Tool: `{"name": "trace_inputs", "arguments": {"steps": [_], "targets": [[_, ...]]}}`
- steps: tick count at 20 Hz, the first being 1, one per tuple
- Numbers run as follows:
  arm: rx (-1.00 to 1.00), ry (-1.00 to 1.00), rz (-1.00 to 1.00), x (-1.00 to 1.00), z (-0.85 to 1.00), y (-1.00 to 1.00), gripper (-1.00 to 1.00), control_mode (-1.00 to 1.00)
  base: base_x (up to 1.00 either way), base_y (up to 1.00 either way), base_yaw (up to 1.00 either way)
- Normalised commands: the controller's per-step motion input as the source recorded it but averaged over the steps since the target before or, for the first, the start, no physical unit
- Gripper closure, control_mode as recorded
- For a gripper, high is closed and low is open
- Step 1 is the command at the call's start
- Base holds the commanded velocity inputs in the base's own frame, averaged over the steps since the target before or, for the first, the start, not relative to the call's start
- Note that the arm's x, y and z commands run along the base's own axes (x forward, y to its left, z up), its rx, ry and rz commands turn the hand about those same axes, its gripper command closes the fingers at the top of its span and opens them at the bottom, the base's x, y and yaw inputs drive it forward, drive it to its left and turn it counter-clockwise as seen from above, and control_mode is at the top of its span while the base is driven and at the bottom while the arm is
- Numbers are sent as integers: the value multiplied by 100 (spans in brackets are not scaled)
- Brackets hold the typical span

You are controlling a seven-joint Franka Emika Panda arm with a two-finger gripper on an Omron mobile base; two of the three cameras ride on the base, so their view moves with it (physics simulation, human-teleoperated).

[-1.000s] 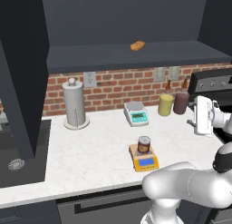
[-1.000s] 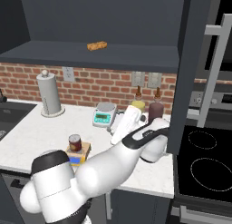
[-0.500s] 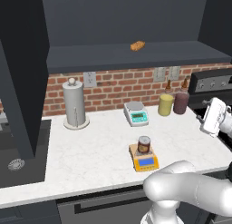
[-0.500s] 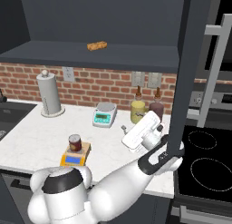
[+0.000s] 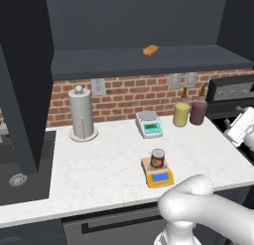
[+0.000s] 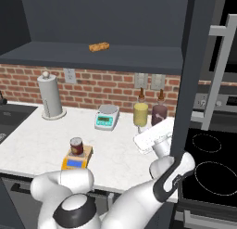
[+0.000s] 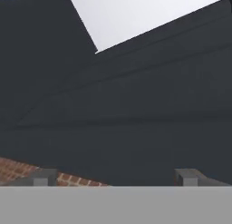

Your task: Pick the canned food and place it on the digital scale for weighing, and close the cabinet.

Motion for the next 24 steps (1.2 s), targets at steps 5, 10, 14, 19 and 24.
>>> {"name": "trace_inputs", "arguments": {"steps": [5,10,14,19,24], "targets": [[11,-10,-12,6,25,-61,-100,-100,0,0,0],[5,-7,-10,11,21,-55,-100,-100,0,0,0],[0,2,-5,9,-23,-38,-100,-100,0,0,0],[0,0,0,13,-14,-42,-100,-100,0,0,0],[0,-11,0,7,0,-49,-100,-100,0,0,0]]}}
